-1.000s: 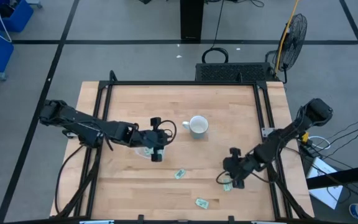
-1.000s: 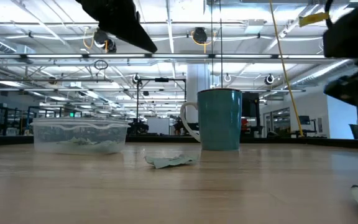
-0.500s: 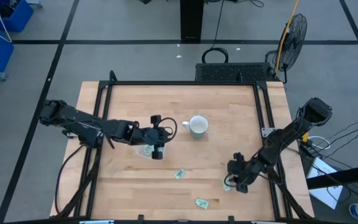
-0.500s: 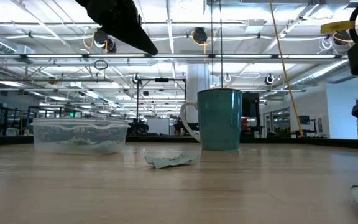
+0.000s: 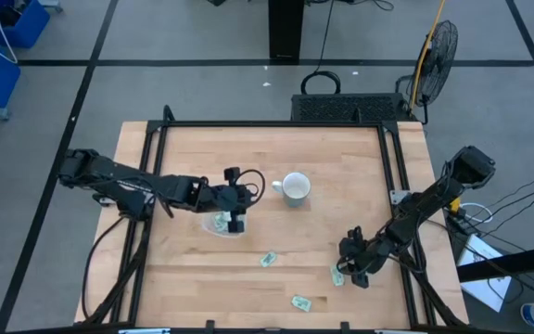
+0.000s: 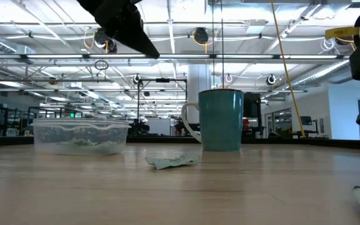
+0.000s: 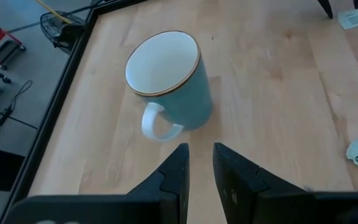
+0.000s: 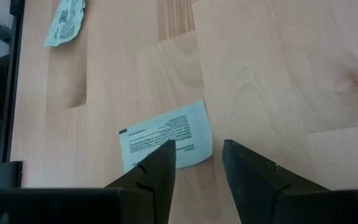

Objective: Pick and place Stevia / Truvia into bins
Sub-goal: Put the green stevia packet into the transparent bin

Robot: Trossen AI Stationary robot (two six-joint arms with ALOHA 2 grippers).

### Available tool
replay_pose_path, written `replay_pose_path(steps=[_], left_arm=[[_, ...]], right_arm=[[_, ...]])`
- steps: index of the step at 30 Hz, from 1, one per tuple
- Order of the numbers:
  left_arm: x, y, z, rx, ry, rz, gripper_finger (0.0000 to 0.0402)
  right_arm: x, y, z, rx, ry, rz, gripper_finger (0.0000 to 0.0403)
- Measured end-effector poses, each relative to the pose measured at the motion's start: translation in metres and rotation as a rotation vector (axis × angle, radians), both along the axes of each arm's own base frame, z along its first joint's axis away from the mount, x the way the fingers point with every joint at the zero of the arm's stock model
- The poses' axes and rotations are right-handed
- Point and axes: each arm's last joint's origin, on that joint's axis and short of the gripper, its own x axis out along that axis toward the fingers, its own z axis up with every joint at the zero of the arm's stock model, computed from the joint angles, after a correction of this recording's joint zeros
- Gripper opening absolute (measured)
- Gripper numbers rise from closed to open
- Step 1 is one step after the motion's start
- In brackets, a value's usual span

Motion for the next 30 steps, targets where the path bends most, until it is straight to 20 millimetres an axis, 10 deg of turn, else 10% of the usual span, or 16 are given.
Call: replay_pose_path(steps=[30], left_arm=[[-0.002,0.001,-0.003,0.003,0.034,0.006,0.0079]], right_arm=[[0.001,0.007,-0.013,-0.043,0.002,0.117,0.0001]])
